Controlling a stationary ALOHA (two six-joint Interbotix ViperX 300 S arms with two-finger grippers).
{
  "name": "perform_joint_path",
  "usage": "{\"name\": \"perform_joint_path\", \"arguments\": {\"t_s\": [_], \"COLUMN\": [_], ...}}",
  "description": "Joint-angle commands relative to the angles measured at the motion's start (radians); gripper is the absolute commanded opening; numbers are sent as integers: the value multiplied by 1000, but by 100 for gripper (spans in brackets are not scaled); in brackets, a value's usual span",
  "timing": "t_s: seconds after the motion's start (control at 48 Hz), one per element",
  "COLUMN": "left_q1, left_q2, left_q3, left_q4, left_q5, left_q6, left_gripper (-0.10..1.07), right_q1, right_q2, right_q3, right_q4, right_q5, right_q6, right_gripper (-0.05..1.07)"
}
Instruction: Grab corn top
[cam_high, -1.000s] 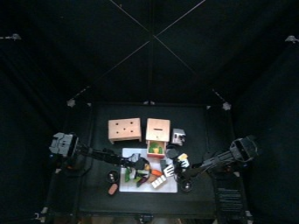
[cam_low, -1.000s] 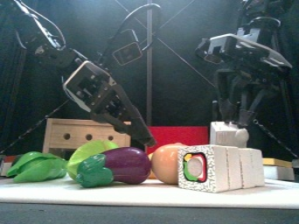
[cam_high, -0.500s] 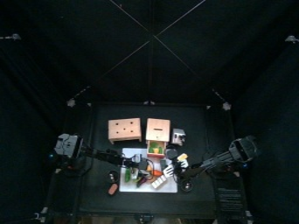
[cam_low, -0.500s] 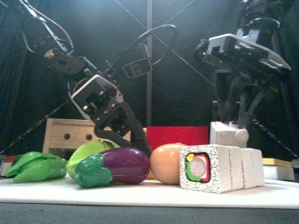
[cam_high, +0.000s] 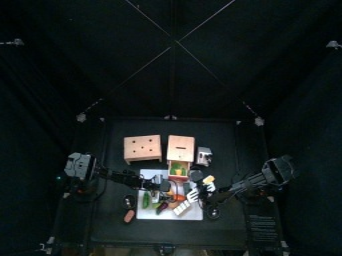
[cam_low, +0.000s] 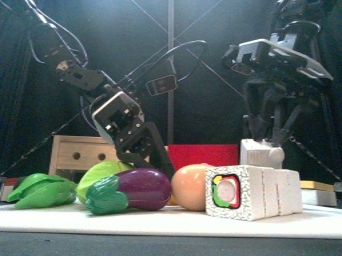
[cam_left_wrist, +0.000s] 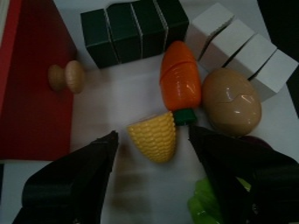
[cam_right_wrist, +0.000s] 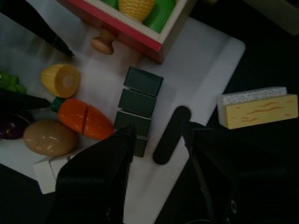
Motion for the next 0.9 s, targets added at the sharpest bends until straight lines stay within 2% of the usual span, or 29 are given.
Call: {"name": "perform_joint_path", "arguments": {"t_s": [0.0,0.229,0.521,0.875], "left_q1": [6,8,6,6], "left_q2": [-6,-6,-14,-132], "left_q3": [-20,-20,-20,23], "left_q4": [-6,-6,-3,-2], "left_q5": [-3,-3,-2,5], "left_q6": [3,5,6,6], "left_gripper": [97,94,76,74], "right_q1": [0,3,3,2], "right_q2": [-15,-15,-15,-15], "right_q3": [-11,-11,-9,-11], "right_q4": [-3,-2,-2,-2], "right_q5": [-2,-2,-2,-2], "right_q6": [0,2,2,0], "right_gripper": [82,82,82,82]}}
